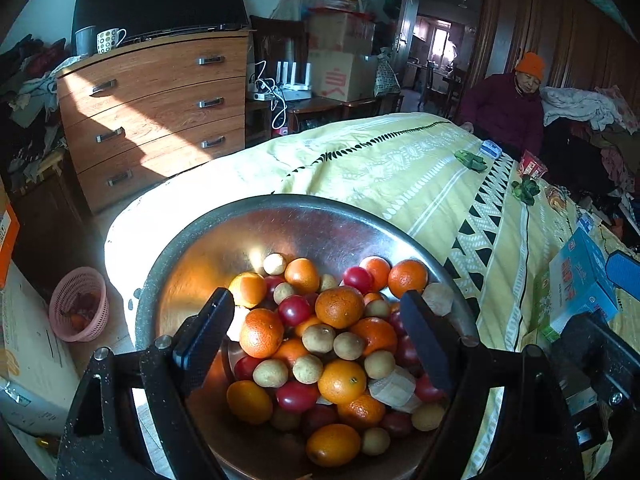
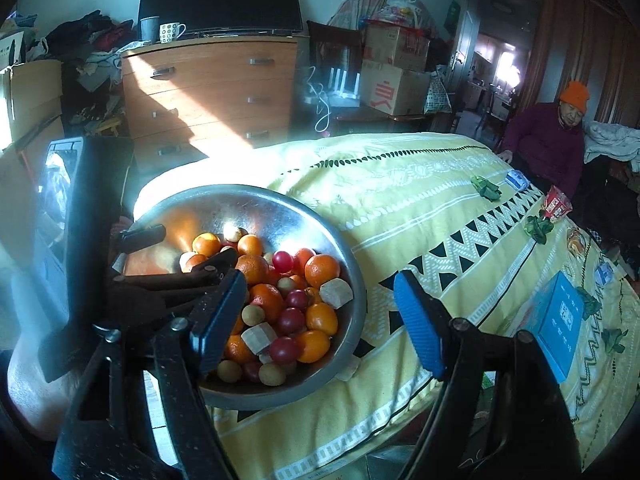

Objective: Organize fruits
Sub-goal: 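Open both grippers to drop the brown fruit and tomato into the bowl, then move both tools back over the bed cover toward the oranges, then grasp an orange with the left gripper while the right grasps a small brown fruit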

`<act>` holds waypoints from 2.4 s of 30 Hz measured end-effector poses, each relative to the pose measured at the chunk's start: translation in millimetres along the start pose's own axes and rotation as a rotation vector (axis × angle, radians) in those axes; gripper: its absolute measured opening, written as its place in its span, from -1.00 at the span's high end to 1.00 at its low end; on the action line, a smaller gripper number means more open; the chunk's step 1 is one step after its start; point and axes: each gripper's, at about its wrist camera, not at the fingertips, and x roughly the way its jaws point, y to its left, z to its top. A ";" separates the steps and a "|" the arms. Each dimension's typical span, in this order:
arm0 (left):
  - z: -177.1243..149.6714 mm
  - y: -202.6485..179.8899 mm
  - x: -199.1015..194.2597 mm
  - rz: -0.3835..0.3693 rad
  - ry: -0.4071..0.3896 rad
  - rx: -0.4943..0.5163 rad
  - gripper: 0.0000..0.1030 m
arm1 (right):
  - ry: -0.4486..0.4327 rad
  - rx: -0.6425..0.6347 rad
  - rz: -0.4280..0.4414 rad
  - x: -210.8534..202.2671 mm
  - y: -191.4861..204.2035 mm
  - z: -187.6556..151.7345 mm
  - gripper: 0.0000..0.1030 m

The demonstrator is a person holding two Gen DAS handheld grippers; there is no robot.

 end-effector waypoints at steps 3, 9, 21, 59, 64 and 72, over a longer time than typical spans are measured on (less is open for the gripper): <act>3.0 -10.1 -10.2 -0.007 -0.020 0.009 -0.71 | -0.010 0.009 -0.013 -8.1 -6.6 -2.3 -0.50; 7.4 -54.5 -60.6 -0.048 -0.165 0.089 -0.71 | -0.100 0.049 -0.088 -47.8 -34.8 -17.1 -0.50; -106.5 -313.0 -168.6 -0.625 -0.200 0.512 -1.00 | -0.056 0.469 -0.583 -185.4 -208.7 -247.4 -1.00; -262.7 -441.5 24.9 -0.721 0.349 0.598 0.21 | 0.200 0.743 -0.301 -73.0 -430.6 -379.2 0.23; -263.6 -444.5 27.3 -0.727 0.348 0.600 0.21 | 0.212 0.753 -0.349 -61.6 -440.4 -384.6 0.23; -259.3 -446.9 19.1 -0.714 0.326 0.610 0.22 | 0.203 0.764 -0.349 -67.6 -438.5 -381.3 0.53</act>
